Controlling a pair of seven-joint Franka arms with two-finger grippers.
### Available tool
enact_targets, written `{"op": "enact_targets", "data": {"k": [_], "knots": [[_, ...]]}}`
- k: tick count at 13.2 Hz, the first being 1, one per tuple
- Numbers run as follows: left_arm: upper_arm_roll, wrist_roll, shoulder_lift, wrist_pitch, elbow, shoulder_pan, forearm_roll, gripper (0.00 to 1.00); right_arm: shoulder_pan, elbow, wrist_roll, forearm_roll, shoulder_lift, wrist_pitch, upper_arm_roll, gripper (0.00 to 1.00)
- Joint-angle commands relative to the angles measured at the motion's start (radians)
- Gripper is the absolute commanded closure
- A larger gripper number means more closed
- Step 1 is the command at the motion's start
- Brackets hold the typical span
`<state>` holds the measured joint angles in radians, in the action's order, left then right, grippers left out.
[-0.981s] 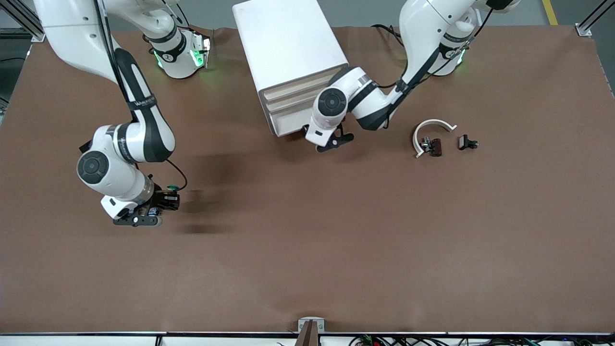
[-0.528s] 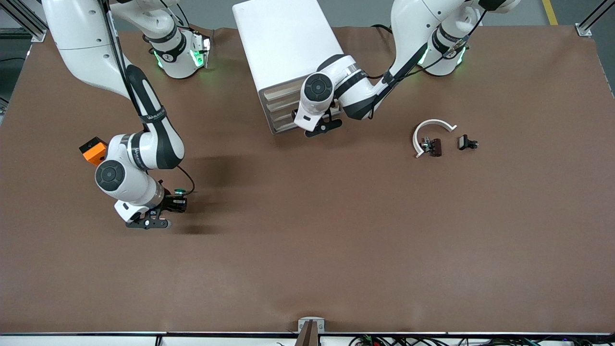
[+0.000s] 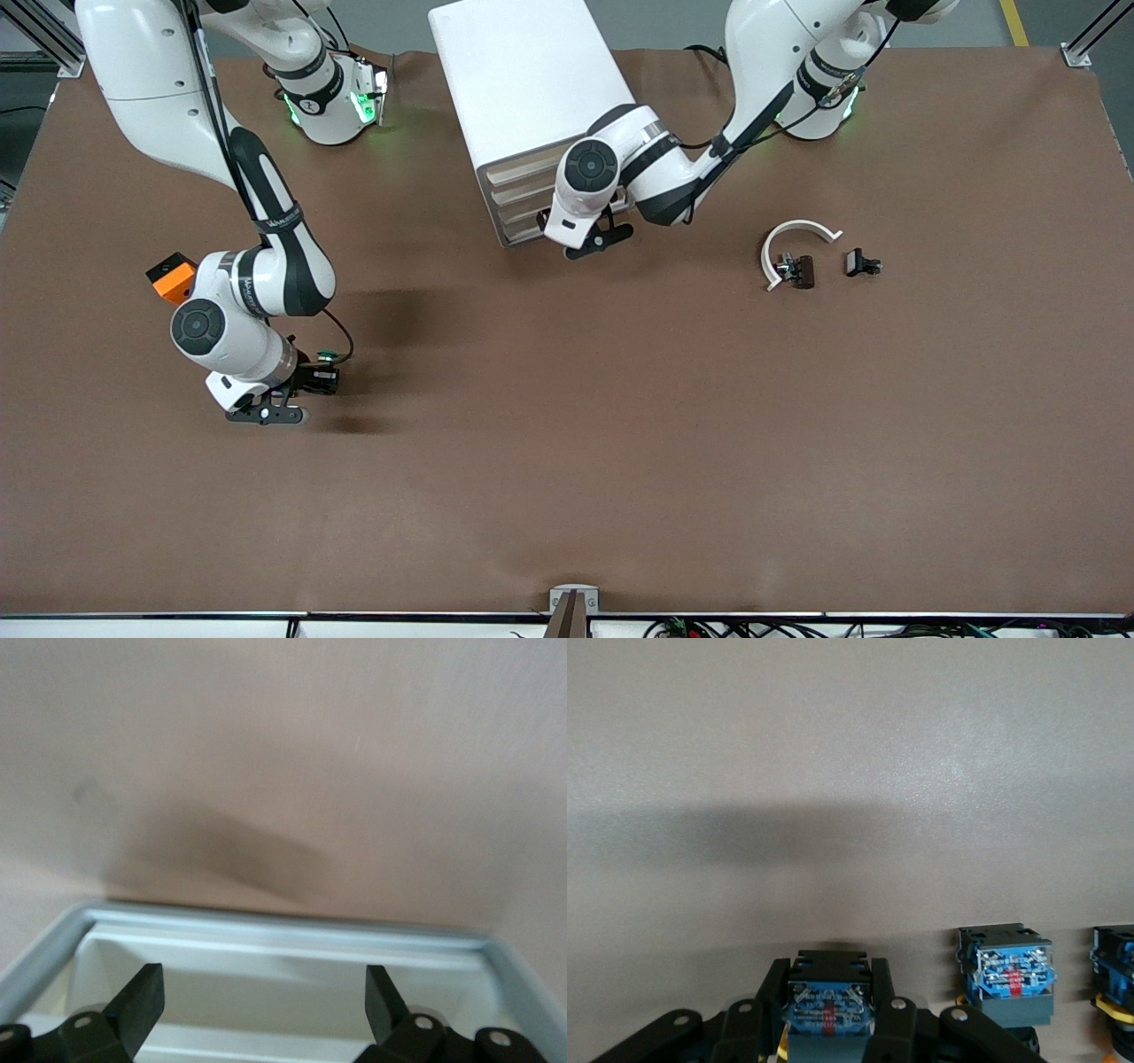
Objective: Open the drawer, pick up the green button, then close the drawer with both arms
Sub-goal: 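Push the drawer shut with the left gripper while the right gripper lowers, then set the button beside the red button while the left gripper retracts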
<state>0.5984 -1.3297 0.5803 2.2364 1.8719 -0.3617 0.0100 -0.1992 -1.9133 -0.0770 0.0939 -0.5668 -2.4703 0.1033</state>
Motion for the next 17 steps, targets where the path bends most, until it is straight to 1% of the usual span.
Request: {"op": "enact_targets", "data": {"k": [1,4,6,7,8,11,15,17], "knots": [[-0.003,-0.005,-0.005,-0.13,-0.118,0.102,-0.042,0.0,0.015,0.014,-0.004,-0.01,-0.015,-0.007,-0.013,1.0],[-0.002,0.0,-0.025,-0.242,-0.218,0.202,-0.157,0.0,0.015,0.025,0.013,-0.014,-0.024,-0.006,-0.011,1.0],[0.001,0.058,-0.06,-0.245,-0.267,0.266,-0.281,0.0,0.015,0.028,0.026,-0.017,-0.027,-0.006,-0.011,1.0],[0.001,0.116,-0.079,-0.248,-0.299,0.3,-0.289,0.0,0.018,0.028,0.029,-0.02,-0.028,-0.006,-0.011,1.0],[0.001,0.174,-0.108,-0.248,-0.309,0.341,-0.291,0.0,0.02,0.03,0.034,-0.02,-0.028,-0.006,-0.011,1.0],[0.003,0.437,-0.177,-0.25,-0.307,0.484,-0.3,0.0,0.02,0.034,0.036,-0.022,-0.028,-0.006,-0.011,1.0],[0.003,0.737,-0.267,-0.32,-0.31,0.663,-0.301,0.0,0.033,0.036,0.036,-0.022,-0.031,-0.007,-0.011,1.0],[0.003,0.854,-0.331,-0.354,-0.31,0.725,-0.298,0.0,0.038,0.036,0.043,-0.022,-0.035,-0.01,-0.011,1.0]]}}
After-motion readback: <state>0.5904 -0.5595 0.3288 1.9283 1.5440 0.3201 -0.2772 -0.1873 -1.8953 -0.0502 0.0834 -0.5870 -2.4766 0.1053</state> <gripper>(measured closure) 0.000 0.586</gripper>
